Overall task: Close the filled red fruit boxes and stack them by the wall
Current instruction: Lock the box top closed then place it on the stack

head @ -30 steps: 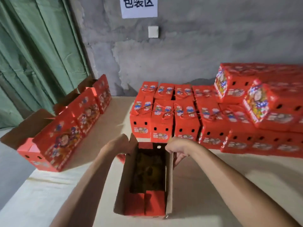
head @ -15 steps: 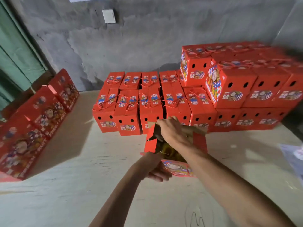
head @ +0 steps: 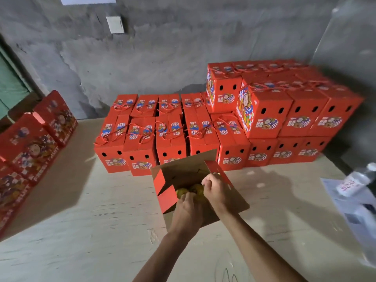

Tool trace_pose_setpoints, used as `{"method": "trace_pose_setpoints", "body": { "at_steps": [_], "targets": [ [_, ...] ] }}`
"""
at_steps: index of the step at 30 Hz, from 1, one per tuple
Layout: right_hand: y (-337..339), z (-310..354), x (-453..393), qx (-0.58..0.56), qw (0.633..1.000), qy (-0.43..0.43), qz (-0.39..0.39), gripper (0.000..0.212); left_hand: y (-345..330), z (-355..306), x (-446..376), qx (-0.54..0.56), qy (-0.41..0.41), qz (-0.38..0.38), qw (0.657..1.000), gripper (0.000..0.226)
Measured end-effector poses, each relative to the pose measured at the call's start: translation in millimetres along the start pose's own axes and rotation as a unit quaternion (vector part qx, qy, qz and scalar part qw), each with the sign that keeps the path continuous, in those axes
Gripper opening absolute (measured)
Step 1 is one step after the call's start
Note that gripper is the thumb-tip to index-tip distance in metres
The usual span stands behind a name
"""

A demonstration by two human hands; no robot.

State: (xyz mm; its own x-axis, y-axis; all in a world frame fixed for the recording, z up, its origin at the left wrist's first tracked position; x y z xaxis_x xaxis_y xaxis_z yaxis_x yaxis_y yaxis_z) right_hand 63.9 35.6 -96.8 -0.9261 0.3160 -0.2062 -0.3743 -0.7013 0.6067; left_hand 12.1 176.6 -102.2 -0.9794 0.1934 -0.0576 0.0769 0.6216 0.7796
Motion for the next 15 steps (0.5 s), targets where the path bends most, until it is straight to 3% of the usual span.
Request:
{"method": "trace_pose_setpoints", "body": {
  "at_steps": [3, 5, 8, 10, 12, 15],
  "targets": [
    [33.4, -4.5, -17.8, 0.004, 0.992, 0.011, -0.128, 0.02, -14.1, 5.1, 5.8, -0.073, -0.01, -0.006, 0.997, 0.053],
    [39.6, -13.2, -33.6, 0.044, 0.989, 0.003, -0.143, 0.023, -4.4, 10.2, 12.5, -0.114, -0.019, -0.052, 0.992, 0.064],
    [21.6, -30.9, -45.4, 0.148, 0.989, -0.008, -0.025, 0.043, 23.5, 21.4, 22.5, -0.058, -0.029, -0.188, 0.98, 0.07],
    [2.3, -45.1, -43.9, 0.239, 0.969, -0.007, 0.06, 0.051, 32.7, 42.3, 26.4, -0.017, 0.013, -0.221, 0.975, 0.088],
    [-6.6, -51.0, -44.4, 0.281, 0.954, -0.023, 0.102, 0.053, 32.0, 58.3, 21.6, -0.029, 0.016, -0.185, 0.982, 0.101],
    [-4.7, -43.3, -50.4, 0.329, 0.938, -0.051, 0.092, 0.049, 21.7, 79.7, 7.1, -0.116, 0.01, -0.049, 0.992, 0.08]
  ]
}}
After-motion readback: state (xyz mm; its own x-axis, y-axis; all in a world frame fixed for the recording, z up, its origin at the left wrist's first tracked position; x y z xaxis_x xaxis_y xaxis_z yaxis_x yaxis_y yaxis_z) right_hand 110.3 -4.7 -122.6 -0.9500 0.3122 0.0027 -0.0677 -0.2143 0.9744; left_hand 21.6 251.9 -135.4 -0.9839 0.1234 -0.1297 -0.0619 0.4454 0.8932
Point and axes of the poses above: each hand's wrist, its own x-axis away from the middle knuckle, its own y-axis out of the back of the hand, z = x × y, the point moved 7 cm from there along -x, towards the middle knuckle, and after that the axes turned 11 degrees about -y, right-handed, at the moved point
